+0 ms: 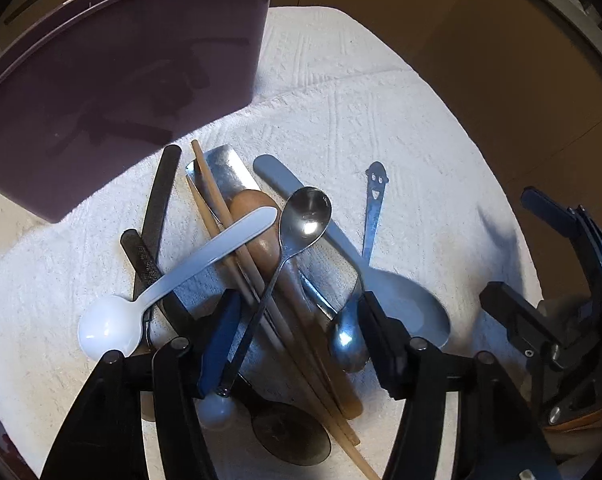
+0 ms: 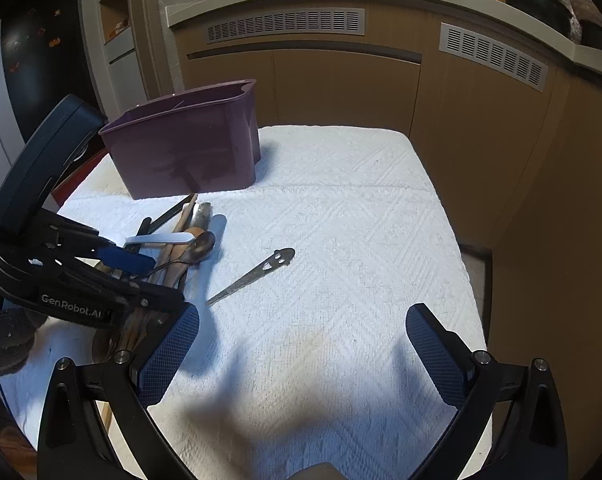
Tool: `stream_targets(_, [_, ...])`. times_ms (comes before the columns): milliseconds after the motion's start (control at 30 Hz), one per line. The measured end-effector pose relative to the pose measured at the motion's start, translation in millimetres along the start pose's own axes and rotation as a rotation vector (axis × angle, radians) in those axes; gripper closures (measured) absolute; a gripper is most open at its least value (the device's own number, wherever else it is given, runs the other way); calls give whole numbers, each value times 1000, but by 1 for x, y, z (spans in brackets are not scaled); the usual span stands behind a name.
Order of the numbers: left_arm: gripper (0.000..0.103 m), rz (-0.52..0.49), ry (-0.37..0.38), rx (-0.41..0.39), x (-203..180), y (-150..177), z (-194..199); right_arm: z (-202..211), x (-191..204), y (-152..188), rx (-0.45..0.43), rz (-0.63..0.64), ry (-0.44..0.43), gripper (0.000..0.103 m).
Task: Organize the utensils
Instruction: 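Move both tools forward over the utensil pile, then close the right tool on the light blue spoon while the left tool reaches into the pile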
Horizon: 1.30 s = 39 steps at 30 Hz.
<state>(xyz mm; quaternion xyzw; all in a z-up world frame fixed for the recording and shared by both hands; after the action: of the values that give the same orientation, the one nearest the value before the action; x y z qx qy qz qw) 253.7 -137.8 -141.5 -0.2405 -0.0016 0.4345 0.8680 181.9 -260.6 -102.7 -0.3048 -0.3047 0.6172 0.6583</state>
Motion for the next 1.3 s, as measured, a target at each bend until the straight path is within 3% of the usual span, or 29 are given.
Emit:
stream_targets(33, [71, -3, -32, -17, 2, 1, 2, 0, 1, 0, 3, 4, -4, 2])
stream_targets(67, [74, 2, -65, -39, 8, 7, 9, -1, 3, -1, 12, 8, -12, 6])
stream_targets(133, [86, 39, -54, -67, 14, 13, 15, -6, 9, -2, 40, 14, -44, 11])
stream_targets(300, [98, 117, -93, -189, 32, 40, 49, -24, 22, -8, 126, 13, -137, 19])
stream_targets(400, [99, 192, -107, -268, 47, 56, 76, -34, 37, -15, 150, 71, -150, 27])
stream_targets(533, [101, 290, -106, -346, 70, 74, 105, -51, 59, -21, 176, 160, -165, 54])
stream_targets(600, [101, 321, -110, -371, 78, 81, 121, -65, 68, -24, 200, 191, -167, 60])
stream_targets(867, [101, 353, -68, -416, 87, 86, 139, -112, 83, -30, 233, 231, -96, 62])
stream_targets(1033, [99, 413, -103, -339, 102, 90, 119, -116, 82, -33, 233, 217, -101, 62])
stream_targets(1100, [93, 443, -109, -295, 111, 93, 109, -117, 82, -34, 238, 210, -119, 72])
stream_targets(1133, [87, 452, -111, -285, 114, 92, 104, -117, 82, -34, 237, 212, -120, 86])
stream_targets(1167, [83, 460, -114, -276, 117, 91, 101, -115, 82, -34, 242, 210, -127, 91])
stream_targets(1300, [63, 463, -153, -276, 127, 83, 98, -103, 80, -32, 241, 174, -157, 91])
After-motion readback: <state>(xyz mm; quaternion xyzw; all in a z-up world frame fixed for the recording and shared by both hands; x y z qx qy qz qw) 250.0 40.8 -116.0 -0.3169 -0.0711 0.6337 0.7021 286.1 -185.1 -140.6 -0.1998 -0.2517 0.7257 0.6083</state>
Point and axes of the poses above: each gripper's, at about its wrist camera, not at the fingertips, and z roughly against the way its jaws point, x to its left, y to its underside, the point moved 5 cm from there along -z, roughly the way its jaws point, and after that the axes turned 8 degrees about -x, right-handed, at the moved point
